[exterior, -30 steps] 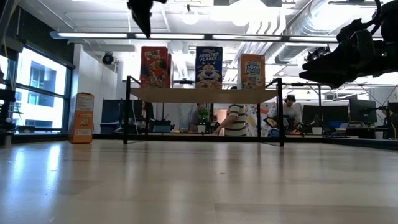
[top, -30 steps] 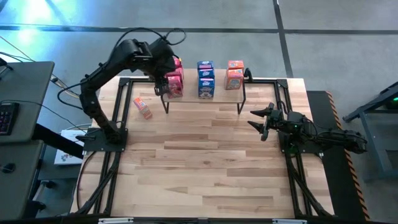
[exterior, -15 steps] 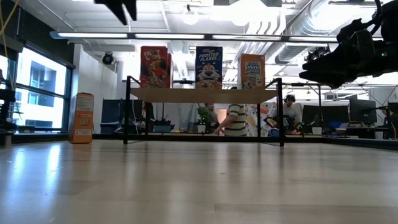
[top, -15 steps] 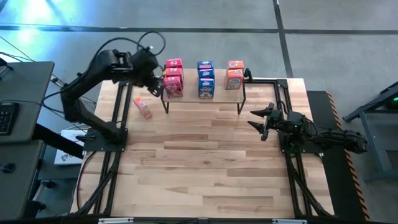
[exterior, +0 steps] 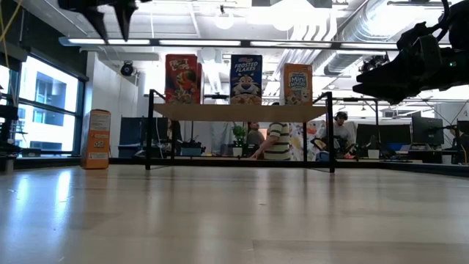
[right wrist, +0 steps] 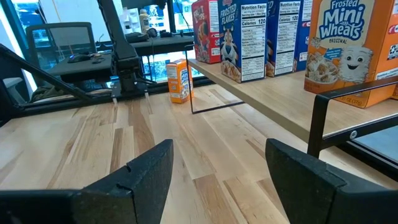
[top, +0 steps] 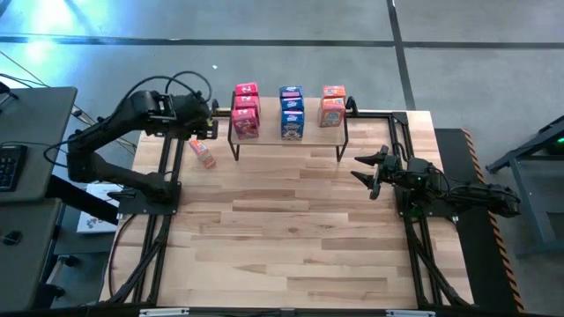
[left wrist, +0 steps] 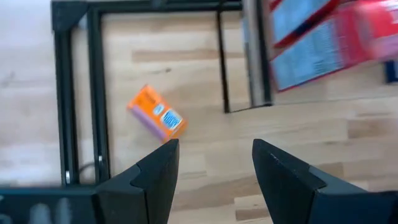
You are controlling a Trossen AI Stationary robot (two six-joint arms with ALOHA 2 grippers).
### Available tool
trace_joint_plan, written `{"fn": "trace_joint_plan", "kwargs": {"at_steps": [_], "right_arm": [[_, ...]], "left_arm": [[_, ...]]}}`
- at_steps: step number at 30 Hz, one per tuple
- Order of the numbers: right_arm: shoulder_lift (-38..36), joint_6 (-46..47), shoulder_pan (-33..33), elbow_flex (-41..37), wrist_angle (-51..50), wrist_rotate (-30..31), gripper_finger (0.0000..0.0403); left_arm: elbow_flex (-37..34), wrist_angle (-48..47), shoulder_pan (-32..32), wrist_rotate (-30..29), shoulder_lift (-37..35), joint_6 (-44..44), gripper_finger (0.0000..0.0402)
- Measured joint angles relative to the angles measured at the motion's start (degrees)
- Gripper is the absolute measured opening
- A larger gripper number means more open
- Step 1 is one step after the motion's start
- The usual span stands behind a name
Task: Stack cereal on shelf
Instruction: Put the orange cereal box on the shelf
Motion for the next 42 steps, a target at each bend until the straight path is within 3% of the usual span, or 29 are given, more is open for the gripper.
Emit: {"fn": "trace_joint_plan", "kwargs": {"at_steps": [9,17,24,32,42], "right_arm": [[-0.02,0.0,0.0,0.0,0.02,0.02,0.0248],[-0.02,0.0,0.0,0.01,0.02,0.02,0.0248],[-0.02,0.0,-0.01,0.01,0.01,0.0,0.0248],[-0.02,0.0,-0.02,0.0,0.02,0.0,0.0248],[-0.02,0.0,-0.01,0.01,0.02,0.0,0.0248]], "left_arm": [[-10.2,0.63,0.0,0.06,-1.09,-14.56,0.0196],[-19.28,7.44,-0.02,-2.56,-0.97,-23.79,0.0197],[-24.91,10.0,0.17,-3.32,-0.97,-29.73,0.0243],[-29.64,14.41,0.17,-5.76,-0.97,-33.09,0.03],[-35.11,19.88,1.97,-7.82,-0.97,-35.16,0.0305]]}}
